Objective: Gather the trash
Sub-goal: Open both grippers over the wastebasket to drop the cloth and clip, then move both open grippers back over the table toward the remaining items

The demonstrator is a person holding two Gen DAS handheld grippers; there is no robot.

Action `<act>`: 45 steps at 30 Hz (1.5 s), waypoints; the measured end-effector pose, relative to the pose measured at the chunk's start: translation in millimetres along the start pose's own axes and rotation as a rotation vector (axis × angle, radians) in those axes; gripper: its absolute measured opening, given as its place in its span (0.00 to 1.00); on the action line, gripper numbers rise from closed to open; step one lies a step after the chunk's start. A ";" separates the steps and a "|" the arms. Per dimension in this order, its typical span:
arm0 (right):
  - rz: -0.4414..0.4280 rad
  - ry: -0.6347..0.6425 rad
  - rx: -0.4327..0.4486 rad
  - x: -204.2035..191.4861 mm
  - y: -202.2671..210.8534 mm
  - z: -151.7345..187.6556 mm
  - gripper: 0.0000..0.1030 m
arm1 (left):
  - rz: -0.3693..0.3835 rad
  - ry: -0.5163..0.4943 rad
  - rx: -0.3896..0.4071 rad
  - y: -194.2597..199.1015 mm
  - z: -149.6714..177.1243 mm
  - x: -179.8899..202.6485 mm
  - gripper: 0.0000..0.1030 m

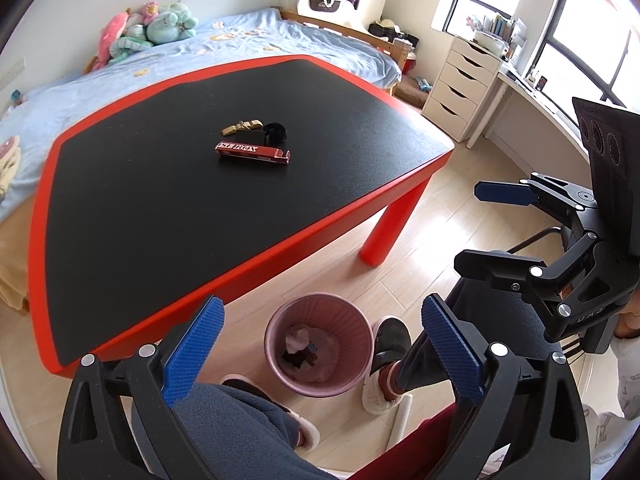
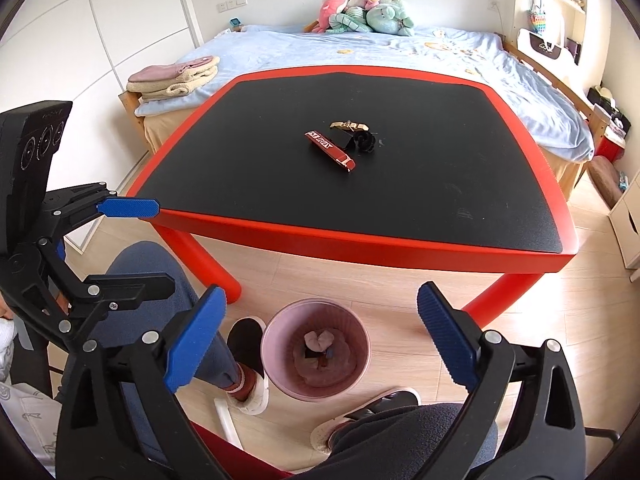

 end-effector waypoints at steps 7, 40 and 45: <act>-0.005 -0.005 0.005 2.0 1.9 1.9 0.95 | -0.020 0.019 0.000 1.9 0.5 -5.5 0.93; -0.003 0.002 0.019 21.9 -10.4 -25.3 0.97 | -0.049 0.062 0.008 -7.3 -32.6 -25.1 0.93; 0.002 0.005 0.012 31.7 -20.0 -32.2 0.97 | -0.056 0.080 0.009 -16.8 -47.2 -29.9 0.93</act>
Point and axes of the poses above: each gripper's, at about its wrist camera, not at the fingertips, and y roughly against the way its jaws point, x to its right, z to its underside, the point moved 10 cm from there along -y, roughly the way its jaws point, and after that the axes turned 13 degrees about y, right-handed, at the moved point
